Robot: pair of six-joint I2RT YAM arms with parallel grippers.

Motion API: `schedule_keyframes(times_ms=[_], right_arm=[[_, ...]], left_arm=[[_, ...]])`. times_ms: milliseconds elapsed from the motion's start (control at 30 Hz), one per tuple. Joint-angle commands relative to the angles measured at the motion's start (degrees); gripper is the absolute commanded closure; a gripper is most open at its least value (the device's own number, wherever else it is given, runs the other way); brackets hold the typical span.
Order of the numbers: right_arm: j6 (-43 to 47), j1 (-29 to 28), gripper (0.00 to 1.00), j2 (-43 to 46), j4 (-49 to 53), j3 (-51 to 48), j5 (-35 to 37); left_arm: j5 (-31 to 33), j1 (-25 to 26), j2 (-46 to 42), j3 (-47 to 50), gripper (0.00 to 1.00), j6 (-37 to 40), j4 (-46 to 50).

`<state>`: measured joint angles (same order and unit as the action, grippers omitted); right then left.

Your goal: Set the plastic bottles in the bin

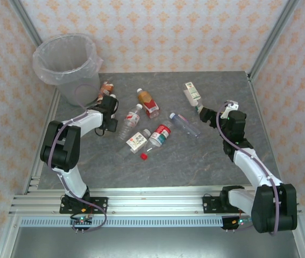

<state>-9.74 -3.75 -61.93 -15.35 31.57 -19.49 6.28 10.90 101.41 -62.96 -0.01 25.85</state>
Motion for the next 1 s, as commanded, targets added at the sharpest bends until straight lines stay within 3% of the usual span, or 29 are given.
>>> schedule_keyframes(times_ms=[0, 100, 267, 600, 800, 967], right_arm=[[-0.8, -1.4, 0.01, 1.7, -0.5, 0.7, -3.6], [-0.8, -3.6, 0.01, 1.9, 0.8, 2.0, -6.3], [-0.7, -7.4, 0.01, 1.7, -0.4, 2.4, -4.1], [-2.7, -8.6, 0.01, 1.1, -4.2, 3.5, -3.4], [-4.2, -8.9, 0.01, 1.6, -4.8, 3.3, -3.7], [-5.7, -9.4, 0.01, 2.2, -5.7, 3.2, -4.2]], left_arm=[[1.6, 0.9, -3.8, 1.2, 0.43, -1.3, -1.5], [0.4, 1.6, -6.3, 2.0, 0.45, -1.8, -1.6], [-2.4, 3.5, -11.7, 2.2, 0.46, -3.0, -1.6], [-6.7, 3.6, -23.3, -1.1, 0.47, -5.8, -3.0], [1.2, 3.6, -24.4, -10.5, 0.47, -7.4, 0.0], [8.7, 3.6, -23.6, -13.8, 0.49, -8.4, -4.8]])
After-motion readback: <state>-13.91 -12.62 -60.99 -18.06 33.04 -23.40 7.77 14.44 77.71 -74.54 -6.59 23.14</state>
